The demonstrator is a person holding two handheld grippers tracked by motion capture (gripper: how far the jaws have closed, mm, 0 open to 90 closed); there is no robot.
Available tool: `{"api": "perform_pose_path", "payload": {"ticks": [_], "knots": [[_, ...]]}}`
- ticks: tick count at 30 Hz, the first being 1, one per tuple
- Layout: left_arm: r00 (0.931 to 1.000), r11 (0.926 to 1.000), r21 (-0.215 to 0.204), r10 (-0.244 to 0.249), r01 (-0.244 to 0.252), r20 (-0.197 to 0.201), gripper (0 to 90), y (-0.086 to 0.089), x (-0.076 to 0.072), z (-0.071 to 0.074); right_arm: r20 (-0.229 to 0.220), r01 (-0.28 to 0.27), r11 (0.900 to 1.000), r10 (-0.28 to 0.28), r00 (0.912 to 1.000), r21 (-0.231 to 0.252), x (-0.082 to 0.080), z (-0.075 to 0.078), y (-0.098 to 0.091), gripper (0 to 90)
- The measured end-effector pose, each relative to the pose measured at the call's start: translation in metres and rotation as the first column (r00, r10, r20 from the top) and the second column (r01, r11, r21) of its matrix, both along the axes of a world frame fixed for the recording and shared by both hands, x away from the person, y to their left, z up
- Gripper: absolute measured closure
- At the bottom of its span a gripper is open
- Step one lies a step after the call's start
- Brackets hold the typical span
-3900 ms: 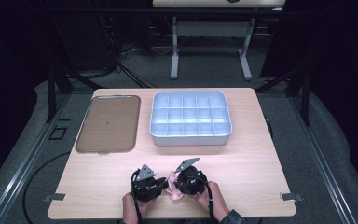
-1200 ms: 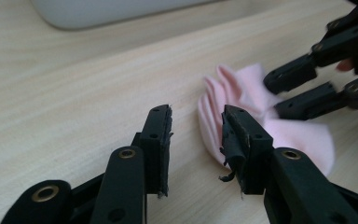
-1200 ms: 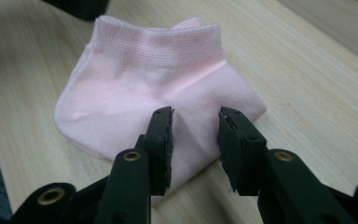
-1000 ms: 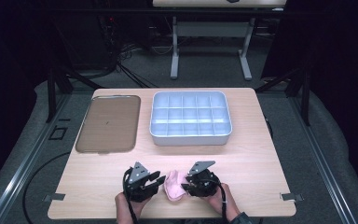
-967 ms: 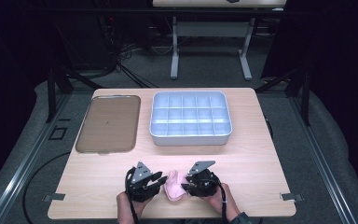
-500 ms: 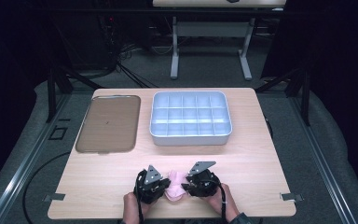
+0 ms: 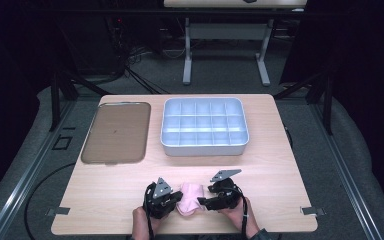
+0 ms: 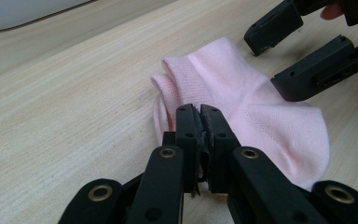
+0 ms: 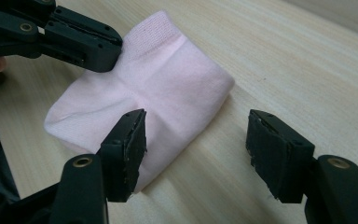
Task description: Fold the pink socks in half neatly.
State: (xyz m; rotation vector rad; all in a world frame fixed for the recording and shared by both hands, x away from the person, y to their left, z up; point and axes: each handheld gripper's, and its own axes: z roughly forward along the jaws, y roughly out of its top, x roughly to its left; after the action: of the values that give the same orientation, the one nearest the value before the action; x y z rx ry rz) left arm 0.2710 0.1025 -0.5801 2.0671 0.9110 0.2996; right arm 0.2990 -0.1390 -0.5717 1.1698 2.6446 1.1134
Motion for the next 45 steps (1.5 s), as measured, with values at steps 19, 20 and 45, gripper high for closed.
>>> {"api": "perform_pose_path", "payload": {"ticks": [19, 20, 45], "knots": [[0.9999, 0.9997, -0.023, -0.002, 0.001, -0.010, 88.5, 0.002, 0.000, -0.002, -0.103, 0.010, 0.9982, -0.016, 0.9945, -0.059, 0.006, 0.006, 0.016, 71.4], [0.9999, 0.9997, -0.024, -0.002, 0.002, -0.010, 88.5, 0.002, 0.001, -0.002, -0.103, 0.015, 0.9983, -0.021, 0.9945, -0.056, 0.005, 0.005, 0.017, 73.9], [0.9997, 0.9988, -0.046, -0.020, 0.019, -0.013, 88.3, -0.004, 0.001, -0.003, -0.037, 0.037, 0.9989, -0.038, 0.9986, -0.030, -0.003, 0.007, 0.005, 85.1]]}}
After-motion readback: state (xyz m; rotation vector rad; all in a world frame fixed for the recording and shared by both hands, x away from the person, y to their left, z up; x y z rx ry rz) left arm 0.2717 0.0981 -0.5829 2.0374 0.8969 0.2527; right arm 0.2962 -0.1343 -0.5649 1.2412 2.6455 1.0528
